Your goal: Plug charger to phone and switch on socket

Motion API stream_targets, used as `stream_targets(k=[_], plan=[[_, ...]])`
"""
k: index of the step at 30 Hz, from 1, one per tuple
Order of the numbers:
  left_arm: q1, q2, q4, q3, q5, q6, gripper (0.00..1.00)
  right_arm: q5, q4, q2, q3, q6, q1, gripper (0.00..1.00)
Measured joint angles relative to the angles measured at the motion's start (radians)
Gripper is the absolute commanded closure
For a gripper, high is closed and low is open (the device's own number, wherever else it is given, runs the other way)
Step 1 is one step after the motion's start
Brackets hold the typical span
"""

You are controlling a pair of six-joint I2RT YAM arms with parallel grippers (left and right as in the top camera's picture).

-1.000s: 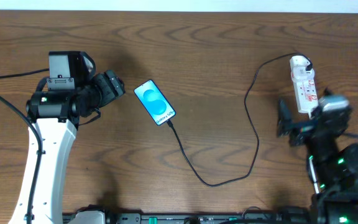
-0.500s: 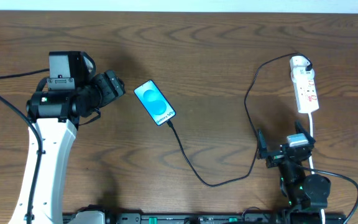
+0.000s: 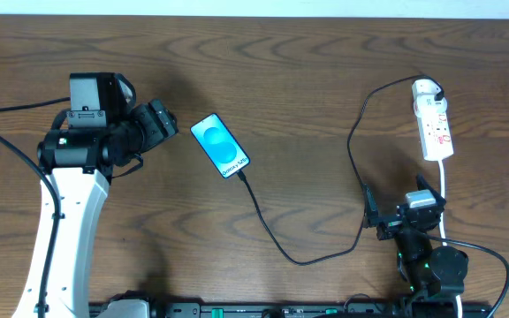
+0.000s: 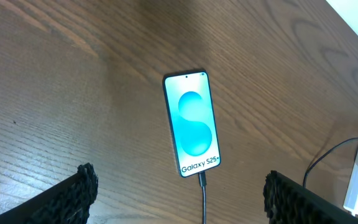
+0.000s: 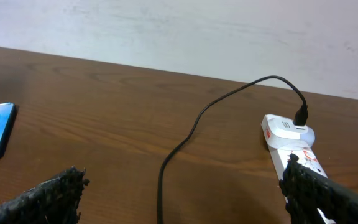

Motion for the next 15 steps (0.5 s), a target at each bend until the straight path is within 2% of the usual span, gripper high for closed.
stream_targets(k=[11,15], plan=[[0.000,0.000,0.000,0.000,-0.001,0.002,0.13,0.000,0.000,0.000,0.000,0.000,0.000,0.01],[0.000,0.000,-0.003,0.000,-0.059,0.037,0.13,0.000,0.000,0.000,0.000,0.000,0.000,0.01]])
